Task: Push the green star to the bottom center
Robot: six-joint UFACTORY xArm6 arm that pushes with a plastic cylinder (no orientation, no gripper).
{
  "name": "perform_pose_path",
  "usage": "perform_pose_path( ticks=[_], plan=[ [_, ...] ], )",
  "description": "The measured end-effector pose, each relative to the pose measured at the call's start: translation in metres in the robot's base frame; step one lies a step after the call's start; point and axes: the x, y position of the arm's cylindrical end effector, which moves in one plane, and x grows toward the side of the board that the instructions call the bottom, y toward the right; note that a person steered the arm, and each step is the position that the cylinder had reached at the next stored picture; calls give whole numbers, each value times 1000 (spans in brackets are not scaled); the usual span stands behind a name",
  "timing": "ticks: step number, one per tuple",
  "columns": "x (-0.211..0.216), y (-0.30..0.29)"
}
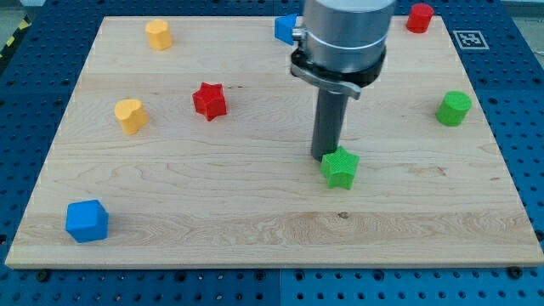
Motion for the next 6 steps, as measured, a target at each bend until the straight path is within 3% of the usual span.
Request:
perform_pose_path(
  ticks=[4,6],
  plan=[
    [45,95],
    [45,102]
  ],
)
